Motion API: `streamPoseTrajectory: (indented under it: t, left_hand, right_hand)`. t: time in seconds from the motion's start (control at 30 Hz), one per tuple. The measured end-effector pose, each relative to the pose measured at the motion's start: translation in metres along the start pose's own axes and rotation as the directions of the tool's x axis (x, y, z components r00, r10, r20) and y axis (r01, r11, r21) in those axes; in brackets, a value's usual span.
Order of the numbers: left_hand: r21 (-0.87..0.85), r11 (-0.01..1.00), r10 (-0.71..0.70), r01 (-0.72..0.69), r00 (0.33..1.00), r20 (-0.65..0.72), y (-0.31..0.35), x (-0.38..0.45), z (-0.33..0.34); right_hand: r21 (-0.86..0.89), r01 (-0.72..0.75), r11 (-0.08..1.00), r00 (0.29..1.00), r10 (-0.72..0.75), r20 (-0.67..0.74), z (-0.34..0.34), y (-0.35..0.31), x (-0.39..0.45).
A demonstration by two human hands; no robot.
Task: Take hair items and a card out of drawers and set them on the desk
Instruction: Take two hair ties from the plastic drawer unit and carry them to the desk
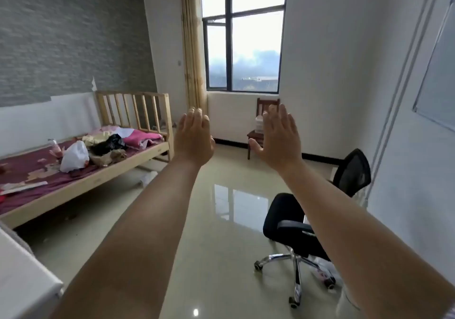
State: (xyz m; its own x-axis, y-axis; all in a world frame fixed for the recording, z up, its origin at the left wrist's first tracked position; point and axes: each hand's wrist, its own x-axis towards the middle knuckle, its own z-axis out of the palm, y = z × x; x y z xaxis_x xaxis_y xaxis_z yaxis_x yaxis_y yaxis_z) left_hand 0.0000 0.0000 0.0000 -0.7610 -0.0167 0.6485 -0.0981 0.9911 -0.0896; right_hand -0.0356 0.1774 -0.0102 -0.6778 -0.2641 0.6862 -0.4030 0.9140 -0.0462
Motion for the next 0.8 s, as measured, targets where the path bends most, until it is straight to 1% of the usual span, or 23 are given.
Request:
streamPoseTrajectory:
  t: [0.03, 0.07, 0.13, 0.23, 0.4, 0.47, 0.57, 0.63, 0.8]
  left_hand:
    - [-0.004, 1.0, -0.012, 0.013, 0.998, 0.064, 0.005, 0.001, 0.008]
    - [-0.027, 1.0, -0.005, 0.007, 0.995, 0.098, 0.009, 0.001, 0.016]
    - [-0.073, 0.997, -0.007, 0.023, 0.979, 0.206, 0.015, -0.004, 0.041]
    - [-0.107, 0.992, -0.013, 0.059, 0.924, 0.383, 0.019, -0.016, 0.088]
    - [-0.077, 0.994, -0.014, 0.071, 0.819, 0.573, 0.01, -0.011, 0.169]
    - [-0.082, 0.994, -0.007, 0.07, 0.8, 0.6, 0.004, 0.004, 0.205]
    - [-0.097, 0.993, 0.012, 0.061, 0.788, 0.615, -0.012, 0.041, 0.262]
    - [-0.117, 0.992, 0.034, 0.051, 0.781, 0.624, -0.027, 0.073, 0.303]
    - [-0.107, 0.994, 0.046, 0.038, 0.73, 0.682, -0.065, 0.163, 0.403]
  right_hand:
    - [0.017, 0.009, 1.0, 1.0, -0.009, 0.027, 0.009, -0.002, -0.001]
    - [0.032, 0.02, 0.999, 0.998, -0.022, 0.06, 0.018, -0.003, -0.001]
    - [0.067, -0.006, 0.998, 0.983, -0.006, 0.186, 0.043, -0.003, -0.01]
    - [0.088, -0.035, 0.996, 0.94, 0.003, 0.341, 0.088, 0.002, -0.023]
    - [0.087, -0.068, 0.994, 0.867, 0.016, 0.498, 0.166, 0.012, -0.026]
    - [0.09, -0.086, 0.992, 0.852, 0.026, 0.523, 0.202, 0.018, -0.012]
    - [0.086, -0.129, 0.988, 0.817, 0.057, 0.573, 0.263, 0.026, 0.022]
    - [0.077, -0.148, 0.986, 0.803, 0.075, 0.591, 0.307, 0.03, 0.054]
    - [0.01, -0.199, 0.98, 0.757, 0.147, 0.637, 0.403, 0.048, 0.147]
